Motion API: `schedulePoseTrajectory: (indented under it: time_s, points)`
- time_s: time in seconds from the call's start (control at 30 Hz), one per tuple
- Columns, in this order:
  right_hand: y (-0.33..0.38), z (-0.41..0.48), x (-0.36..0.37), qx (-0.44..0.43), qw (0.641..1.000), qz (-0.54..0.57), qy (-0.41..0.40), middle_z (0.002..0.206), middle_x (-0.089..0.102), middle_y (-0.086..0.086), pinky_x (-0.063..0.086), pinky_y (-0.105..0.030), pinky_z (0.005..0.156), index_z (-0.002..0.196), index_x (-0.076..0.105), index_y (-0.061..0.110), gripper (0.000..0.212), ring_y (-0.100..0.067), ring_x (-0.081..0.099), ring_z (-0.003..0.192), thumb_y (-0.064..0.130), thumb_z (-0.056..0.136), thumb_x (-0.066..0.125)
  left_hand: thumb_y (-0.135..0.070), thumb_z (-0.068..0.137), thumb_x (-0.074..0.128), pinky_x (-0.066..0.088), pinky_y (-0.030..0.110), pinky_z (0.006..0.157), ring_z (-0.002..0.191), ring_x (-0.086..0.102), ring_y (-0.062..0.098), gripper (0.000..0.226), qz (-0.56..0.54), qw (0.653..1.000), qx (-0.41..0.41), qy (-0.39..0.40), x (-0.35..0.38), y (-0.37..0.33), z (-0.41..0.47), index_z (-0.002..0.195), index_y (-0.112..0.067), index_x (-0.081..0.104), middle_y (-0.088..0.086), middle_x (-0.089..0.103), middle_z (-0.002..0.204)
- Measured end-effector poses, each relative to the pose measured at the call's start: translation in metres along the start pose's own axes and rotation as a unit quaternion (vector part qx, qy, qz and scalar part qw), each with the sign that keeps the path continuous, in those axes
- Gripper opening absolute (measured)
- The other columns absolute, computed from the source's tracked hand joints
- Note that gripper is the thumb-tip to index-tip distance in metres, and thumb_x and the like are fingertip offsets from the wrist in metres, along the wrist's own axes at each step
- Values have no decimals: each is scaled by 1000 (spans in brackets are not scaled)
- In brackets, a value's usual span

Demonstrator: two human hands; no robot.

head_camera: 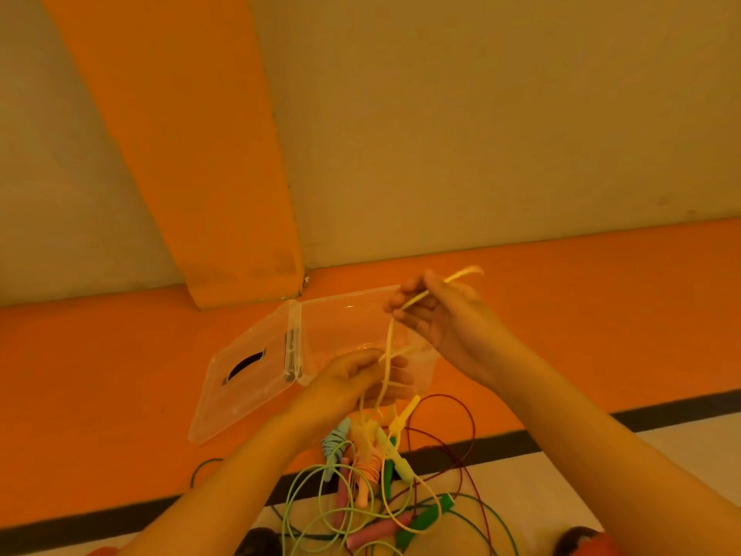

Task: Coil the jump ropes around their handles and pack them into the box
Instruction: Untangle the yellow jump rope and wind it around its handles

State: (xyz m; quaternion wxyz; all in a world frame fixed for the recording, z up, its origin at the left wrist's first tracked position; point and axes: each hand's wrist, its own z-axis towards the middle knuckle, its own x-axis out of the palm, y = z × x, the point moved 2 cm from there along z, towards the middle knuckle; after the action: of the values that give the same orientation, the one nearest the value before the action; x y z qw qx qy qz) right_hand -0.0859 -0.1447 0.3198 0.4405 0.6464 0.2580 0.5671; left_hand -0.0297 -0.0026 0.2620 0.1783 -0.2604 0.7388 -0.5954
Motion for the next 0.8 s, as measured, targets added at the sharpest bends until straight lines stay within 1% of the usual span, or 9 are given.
schedulePoseTrajectory:
  time_s: [0.1,0.17,0.23,0.3,0.4,0.47,0.53,0.63,0.8]
  points:
    - [8,6,-8,-72,994,46,-60,75,68,-7,56,-22,70,87,58,4,30,-18,69,79,19,101,36,-19,99,44,57,27,78,90,71,24,27,7,1000,-10,14,6,3,-2,110,-5,64,8,73,93]
    - [12,9,-17,-86,990,53,-94,81,67,-9,56,-22,73,91,59,2,27,-19,68,82,17,101,38,-18,99,45,57,28,76,81,71,21,25,-3,1000,-12,0,4,2,-1,105,-6,66,4,69,82]
    - [10,11,-24,-45,994,-3,-104,89,67,-11,56,-25,76,99,61,0,22,-20,66,88,16,98,45,-16,98,46,58,29,75,75,69,18,22,-33,999,-18,-14,4,1,0,100,-6,66,1,64,75]
    - [1,9,-29,25,988,-111,-104,93,68,-12,56,-29,80,103,62,-1,20,-22,66,89,14,94,55,-15,98,47,59,32,78,74,68,18,21,-77,997,-18,-21,5,-1,1,99,-6,66,2,64,73]
    - [-11,3,-28,86,969,-212,-91,93,69,-14,57,-28,75,102,66,-1,17,-21,65,84,11,91,60,-13,97,47,59,31,77,75,68,17,22,-136,990,-1,-36,4,-9,4,102,-2,66,7,66,79]
    - [-13,-2,-24,105,955,-273,-52,96,69,-14,56,-23,68,105,68,1,21,-20,65,84,16,91,60,-13,97,47,59,30,76,75,69,18,24,-149,988,12,-43,3,-14,5,105,0,65,10,66,83]
    - [-17,-5,-20,113,947,-300,-22,103,70,-13,57,-24,73,107,69,6,27,-22,67,94,26,90,62,-15,97,48,59,30,75,76,69,17,24,-141,989,21,-46,3,-16,5,105,-1,66,9,67,82]
    - [-21,-5,-13,80,951,-297,-21,106,71,-3,56,-25,77,106,71,17,25,-14,66,99,32,90,59,-16,97,49,59,29,76,76,70,16,22,-97,994,17,-46,4,-15,5,102,-6,68,4,71,79]
    - [-9,0,-14,-14,961,-251,-114,95,67,-6,50,-25,68,92,65,7,22,-13,62,86,23,97,50,-13,98,47,57,26,80,87,71,17,23,-47,995,28,-84,-8,-12,6,107,-7,67,7,72,94]
